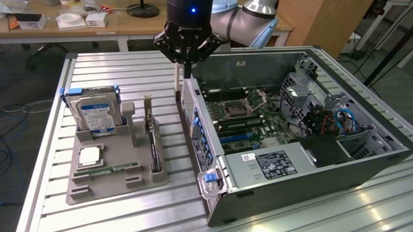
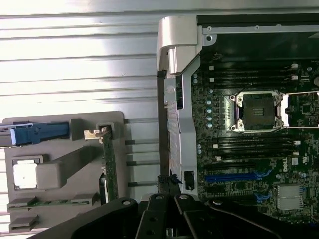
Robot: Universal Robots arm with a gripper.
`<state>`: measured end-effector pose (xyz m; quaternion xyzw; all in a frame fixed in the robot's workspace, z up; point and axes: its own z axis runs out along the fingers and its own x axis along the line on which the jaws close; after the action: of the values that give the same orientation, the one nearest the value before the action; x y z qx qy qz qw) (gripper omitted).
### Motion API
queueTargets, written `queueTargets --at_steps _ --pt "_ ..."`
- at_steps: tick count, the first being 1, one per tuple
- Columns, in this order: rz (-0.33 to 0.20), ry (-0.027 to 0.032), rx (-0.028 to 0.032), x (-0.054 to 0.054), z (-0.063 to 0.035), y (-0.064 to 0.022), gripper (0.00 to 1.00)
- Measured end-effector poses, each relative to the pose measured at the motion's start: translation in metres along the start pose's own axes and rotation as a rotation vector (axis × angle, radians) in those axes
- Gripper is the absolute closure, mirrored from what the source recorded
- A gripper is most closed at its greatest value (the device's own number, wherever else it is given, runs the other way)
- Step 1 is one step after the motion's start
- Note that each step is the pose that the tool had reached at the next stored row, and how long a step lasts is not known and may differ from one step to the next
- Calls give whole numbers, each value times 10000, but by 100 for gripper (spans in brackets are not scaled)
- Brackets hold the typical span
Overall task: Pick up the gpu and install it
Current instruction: 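Reach for the gpu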
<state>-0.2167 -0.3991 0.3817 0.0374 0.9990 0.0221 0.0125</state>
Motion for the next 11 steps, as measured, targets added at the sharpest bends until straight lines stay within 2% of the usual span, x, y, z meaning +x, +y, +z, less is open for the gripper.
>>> queueTargets --at_steps 11 --pt "0 0 0 73 7 -6 89"
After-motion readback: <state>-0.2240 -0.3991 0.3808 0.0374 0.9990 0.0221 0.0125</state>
